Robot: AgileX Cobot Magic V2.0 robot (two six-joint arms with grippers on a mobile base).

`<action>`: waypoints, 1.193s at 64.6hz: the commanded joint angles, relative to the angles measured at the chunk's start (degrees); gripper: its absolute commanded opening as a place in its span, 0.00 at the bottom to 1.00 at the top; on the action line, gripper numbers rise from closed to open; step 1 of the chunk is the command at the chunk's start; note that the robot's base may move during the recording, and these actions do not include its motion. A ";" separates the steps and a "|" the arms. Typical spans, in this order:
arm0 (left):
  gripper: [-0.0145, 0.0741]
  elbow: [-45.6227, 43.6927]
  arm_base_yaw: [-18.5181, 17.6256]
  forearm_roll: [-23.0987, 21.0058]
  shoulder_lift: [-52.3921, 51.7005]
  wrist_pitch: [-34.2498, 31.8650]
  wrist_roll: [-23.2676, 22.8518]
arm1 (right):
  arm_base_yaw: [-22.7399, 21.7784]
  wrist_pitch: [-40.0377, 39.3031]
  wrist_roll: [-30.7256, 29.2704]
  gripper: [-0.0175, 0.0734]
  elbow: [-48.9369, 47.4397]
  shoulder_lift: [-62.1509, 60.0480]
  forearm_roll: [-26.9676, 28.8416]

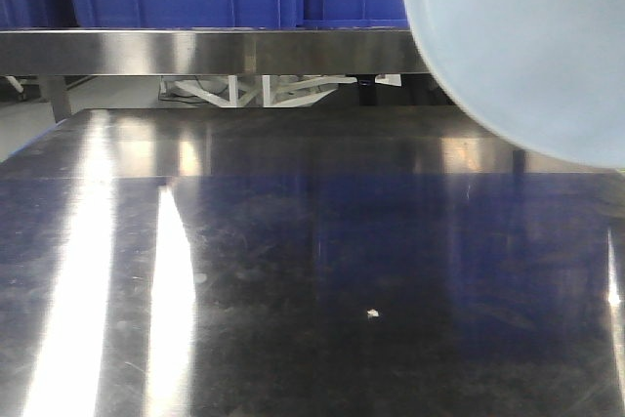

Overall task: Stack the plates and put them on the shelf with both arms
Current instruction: 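Hold the plate stack raised in the right gripper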

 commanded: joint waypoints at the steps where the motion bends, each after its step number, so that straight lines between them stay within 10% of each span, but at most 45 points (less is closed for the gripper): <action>1: 0.25 -1.78 0.15 0.01 0.32 -5.02 -0.31 | -0.27 -5.69 -0.19 0.25 -1.52 -1.89 -0.30; 77: 0.25 -1.78 0.15 0.01 0.32 -5.02 -0.31 | -0.27 -5.42 -0.19 0.25 -1.52 -3.11 -0.30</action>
